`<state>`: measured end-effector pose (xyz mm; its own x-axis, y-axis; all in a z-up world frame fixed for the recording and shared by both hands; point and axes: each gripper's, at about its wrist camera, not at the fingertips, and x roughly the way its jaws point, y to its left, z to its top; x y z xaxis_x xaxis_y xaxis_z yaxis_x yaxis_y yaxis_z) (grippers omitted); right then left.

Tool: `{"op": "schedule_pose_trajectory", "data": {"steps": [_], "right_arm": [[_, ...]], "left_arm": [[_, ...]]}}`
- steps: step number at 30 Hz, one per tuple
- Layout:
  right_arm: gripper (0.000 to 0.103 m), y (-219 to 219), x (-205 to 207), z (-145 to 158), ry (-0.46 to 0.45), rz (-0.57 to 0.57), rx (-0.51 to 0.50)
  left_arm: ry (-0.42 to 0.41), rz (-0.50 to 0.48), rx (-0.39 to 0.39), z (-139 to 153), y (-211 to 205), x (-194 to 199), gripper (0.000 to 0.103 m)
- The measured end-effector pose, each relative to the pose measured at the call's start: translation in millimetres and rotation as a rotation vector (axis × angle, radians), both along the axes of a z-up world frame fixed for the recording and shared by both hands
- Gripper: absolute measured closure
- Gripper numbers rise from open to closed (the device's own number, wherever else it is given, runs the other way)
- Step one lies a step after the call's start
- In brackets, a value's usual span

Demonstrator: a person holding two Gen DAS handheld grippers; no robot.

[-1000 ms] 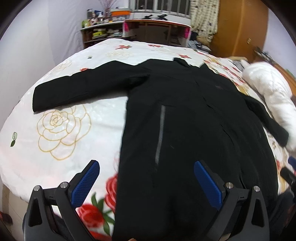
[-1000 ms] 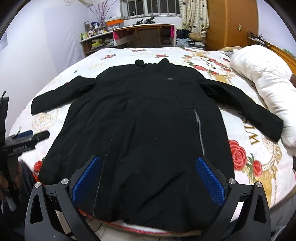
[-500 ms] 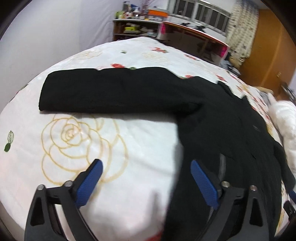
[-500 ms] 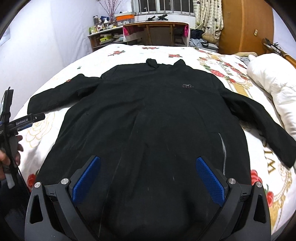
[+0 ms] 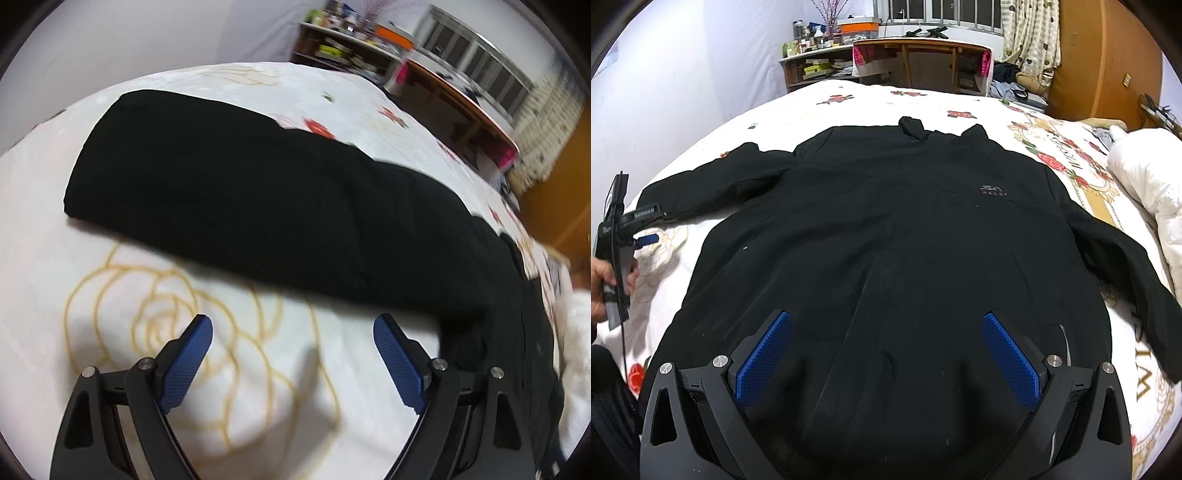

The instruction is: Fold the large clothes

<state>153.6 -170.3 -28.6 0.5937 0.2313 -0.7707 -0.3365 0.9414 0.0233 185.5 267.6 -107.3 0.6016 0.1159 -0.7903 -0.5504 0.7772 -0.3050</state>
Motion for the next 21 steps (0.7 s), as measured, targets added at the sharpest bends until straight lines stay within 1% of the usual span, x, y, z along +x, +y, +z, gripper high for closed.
{"op": "schedule_pose_trajectory", "data": {"steps": [4,5,6,7,10,12,13,15,16,17,18,21], "right_arm": [[0.000,5.4,11.2,-6.4,0.007,0.005,-0.009],[0.000,6.1,14.5,-8.7,0.010,0.005,-0.014],[0.000,6.8,16.7,-10.2,0.011,0.004,-0.016],[0.000,6.9,19.2,-12.1,0.015,0.004,-0.018],[0.000,5.6,24.7,-16.9,0.024,0.001,-0.020],[0.000,5.6,27.2,-19.5,0.030,-0.004,-0.022],[0.000,4.0,28.5,-21.1,0.035,-0.009,-0.023],[0.000,1.9,31.1,-22.9,0.042,-0.016,-0.023],[0.000,0.8,31.2,-23.3,0.043,-0.020,-0.023],[0.000,-0.6,31.0,-23.5,0.043,-0.027,-0.024],[0.000,-2.2,30.5,-23.4,0.043,-0.032,-0.025],[0.000,-8.2,29.4,-22.4,0.044,-0.048,-0.026]], "left_arm": [[-0.020,0.082,-0.029,-7.9,23.3,2.3,0.014],[-0.024,0.097,-0.036,-9.7,27.4,1.7,0.016],[-0.029,0.112,-0.036,-11.4,31.1,2.4,0.020],[-0.034,0.121,-0.027,-11.9,33.7,3.7,0.022],[-0.045,0.138,0.021,-10.3,38.0,7.9,0.035],[-0.037,0.143,0.056,-10.3,39.9,11.7,0.052],[-0.039,0.142,0.064,-10.2,41.6,13.0,0.056],[-0.044,0.125,0.086,-7.3,39.3,16.0,0.074],[-0.043,0.116,0.108,-3.4,37.0,18.3,0.078],[-0.042,0.106,0.137,1.5,32.4,19.8,0.085],[-0.043,0.097,0.159,7.3,28.3,21.2,0.087],[-0.061,0.064,0.199,29.6,20.8,23.6,0.089]]}}
